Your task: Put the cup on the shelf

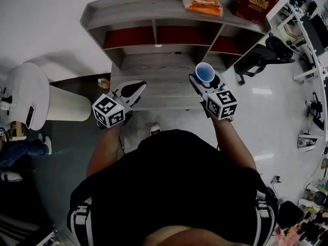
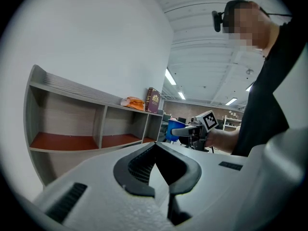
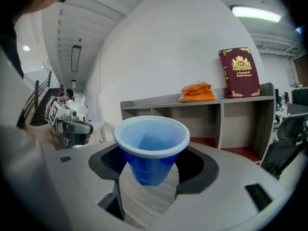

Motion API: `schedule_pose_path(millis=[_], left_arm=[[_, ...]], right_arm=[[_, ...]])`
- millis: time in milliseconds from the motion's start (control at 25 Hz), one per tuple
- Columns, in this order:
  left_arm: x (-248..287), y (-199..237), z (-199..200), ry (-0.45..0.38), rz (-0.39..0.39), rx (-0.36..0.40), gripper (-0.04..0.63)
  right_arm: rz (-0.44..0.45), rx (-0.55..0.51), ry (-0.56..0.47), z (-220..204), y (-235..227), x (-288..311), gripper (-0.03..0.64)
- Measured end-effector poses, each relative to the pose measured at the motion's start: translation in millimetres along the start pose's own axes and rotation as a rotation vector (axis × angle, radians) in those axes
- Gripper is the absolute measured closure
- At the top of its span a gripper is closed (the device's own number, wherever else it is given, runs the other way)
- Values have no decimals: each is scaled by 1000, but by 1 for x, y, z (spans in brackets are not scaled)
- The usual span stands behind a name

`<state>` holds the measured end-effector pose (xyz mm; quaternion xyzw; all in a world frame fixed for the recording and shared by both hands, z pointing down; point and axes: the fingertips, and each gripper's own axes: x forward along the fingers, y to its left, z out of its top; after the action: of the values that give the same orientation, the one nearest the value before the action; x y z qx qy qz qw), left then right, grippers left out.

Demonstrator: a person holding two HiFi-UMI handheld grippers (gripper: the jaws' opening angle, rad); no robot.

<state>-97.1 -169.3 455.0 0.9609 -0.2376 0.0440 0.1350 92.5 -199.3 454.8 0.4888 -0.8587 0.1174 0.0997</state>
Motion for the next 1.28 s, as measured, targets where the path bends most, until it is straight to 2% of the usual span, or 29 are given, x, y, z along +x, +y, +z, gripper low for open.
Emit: schedule_pose_path(millis=[600,1040,1280], left_arm=[[-18,80,7,20,-75,-4,578],[-35,122,-11,36,-87,-45,578],[-36,127,-13,40,-88,-50,578]], right_arm=[[-83,29,6,12,16,65,322],[-134,33,20,16,13,99,322],[-147,66,-5,18,6,100,322]])
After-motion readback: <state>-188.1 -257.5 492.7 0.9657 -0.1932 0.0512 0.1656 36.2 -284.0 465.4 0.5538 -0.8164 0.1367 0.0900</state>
